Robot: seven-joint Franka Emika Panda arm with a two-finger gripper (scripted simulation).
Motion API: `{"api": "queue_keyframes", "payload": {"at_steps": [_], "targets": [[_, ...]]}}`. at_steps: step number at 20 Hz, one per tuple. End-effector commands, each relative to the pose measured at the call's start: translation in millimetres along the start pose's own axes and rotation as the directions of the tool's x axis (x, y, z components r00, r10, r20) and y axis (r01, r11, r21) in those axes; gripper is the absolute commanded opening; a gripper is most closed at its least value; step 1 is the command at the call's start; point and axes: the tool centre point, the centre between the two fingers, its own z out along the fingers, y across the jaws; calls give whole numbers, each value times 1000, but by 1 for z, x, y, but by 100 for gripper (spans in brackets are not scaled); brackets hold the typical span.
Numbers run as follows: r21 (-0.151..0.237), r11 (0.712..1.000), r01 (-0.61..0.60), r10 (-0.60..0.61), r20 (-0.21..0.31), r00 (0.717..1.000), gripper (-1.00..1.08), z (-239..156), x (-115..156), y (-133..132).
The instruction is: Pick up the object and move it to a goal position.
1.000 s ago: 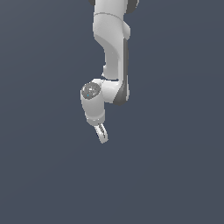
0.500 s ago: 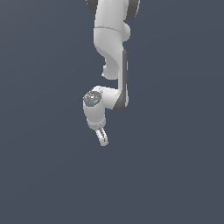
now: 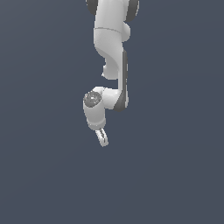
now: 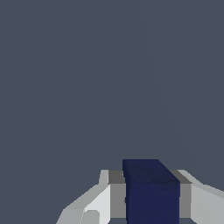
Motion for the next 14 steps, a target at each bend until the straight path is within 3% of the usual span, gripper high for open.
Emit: {"api": "queue_keyframes", "payload": {"at_steps": [1, 8, 14], "targets": [[0, 1000, 0, 0, 0, 1000, -100, 0, 0, 0], [0, 1000, 0, 0, 0, 1000, -100, -4, -11, -1], [0, 1000, 0, 0, 0, 1000, -100, -14, -47, -3]]}}
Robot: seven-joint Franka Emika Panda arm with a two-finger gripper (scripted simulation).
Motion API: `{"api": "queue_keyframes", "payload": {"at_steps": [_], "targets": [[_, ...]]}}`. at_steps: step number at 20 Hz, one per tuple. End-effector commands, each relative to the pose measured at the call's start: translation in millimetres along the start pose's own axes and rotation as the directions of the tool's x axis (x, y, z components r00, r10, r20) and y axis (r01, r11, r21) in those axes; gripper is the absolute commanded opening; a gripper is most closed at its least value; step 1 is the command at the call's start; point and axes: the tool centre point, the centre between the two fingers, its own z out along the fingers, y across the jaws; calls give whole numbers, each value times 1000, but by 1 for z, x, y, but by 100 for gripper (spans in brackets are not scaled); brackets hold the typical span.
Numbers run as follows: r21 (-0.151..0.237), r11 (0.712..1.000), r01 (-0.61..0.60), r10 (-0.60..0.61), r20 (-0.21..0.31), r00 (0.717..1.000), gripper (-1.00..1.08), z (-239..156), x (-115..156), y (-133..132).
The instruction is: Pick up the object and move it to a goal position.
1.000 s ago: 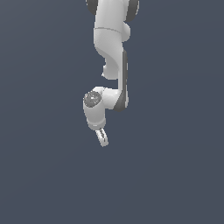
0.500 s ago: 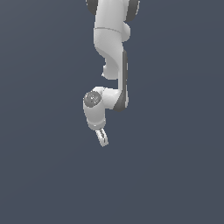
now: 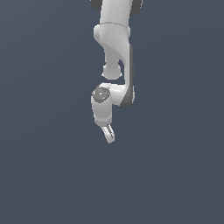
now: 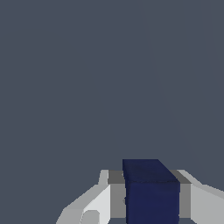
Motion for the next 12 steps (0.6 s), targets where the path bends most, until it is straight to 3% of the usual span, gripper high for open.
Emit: {"api": "queue_keyframes", "payload": {"at_steps": [1, 12], "targets": [[1, 1000, 2, -2, 1, 1000, -100, -6, -20, -2], [1, 1000, 2, -2, 1, 1000, -100, -43, -142, -12]]}}
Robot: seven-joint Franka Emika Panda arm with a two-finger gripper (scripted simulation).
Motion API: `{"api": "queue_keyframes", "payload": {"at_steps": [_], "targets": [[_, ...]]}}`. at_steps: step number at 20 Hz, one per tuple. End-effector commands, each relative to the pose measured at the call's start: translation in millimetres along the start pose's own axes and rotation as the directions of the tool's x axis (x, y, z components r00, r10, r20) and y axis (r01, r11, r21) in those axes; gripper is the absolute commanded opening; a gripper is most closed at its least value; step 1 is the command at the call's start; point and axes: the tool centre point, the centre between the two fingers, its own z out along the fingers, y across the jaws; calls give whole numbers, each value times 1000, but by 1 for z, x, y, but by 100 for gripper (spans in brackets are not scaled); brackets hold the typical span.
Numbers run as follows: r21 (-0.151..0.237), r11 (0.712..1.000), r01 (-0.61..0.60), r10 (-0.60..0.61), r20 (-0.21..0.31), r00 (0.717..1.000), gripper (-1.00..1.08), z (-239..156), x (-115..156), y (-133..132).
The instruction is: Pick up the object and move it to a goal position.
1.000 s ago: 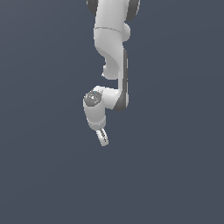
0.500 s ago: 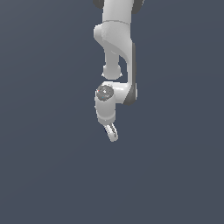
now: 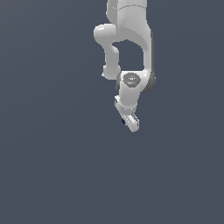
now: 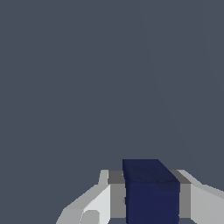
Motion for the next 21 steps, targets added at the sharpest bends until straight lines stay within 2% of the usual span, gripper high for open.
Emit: {"api": "queue_keyframes", "payload": {"at_steps": [1, 6, 11, 16, 21], "targets": [[0, 1000, 0, 0, 0, 1000, -100, -9, -30, -2], [0, 1000, 0, 0, -1, 1000, -100, -25, -82, -8], [0, 1000, 0, 0, -1, 1000, -100, -37, -119, -13], [0, 1000, 0, 0, -1, 1000, -100, -44, -142, -16], [0, 1000, 0, 0, -1, 1000, -100, -46, -149, -17]]}}
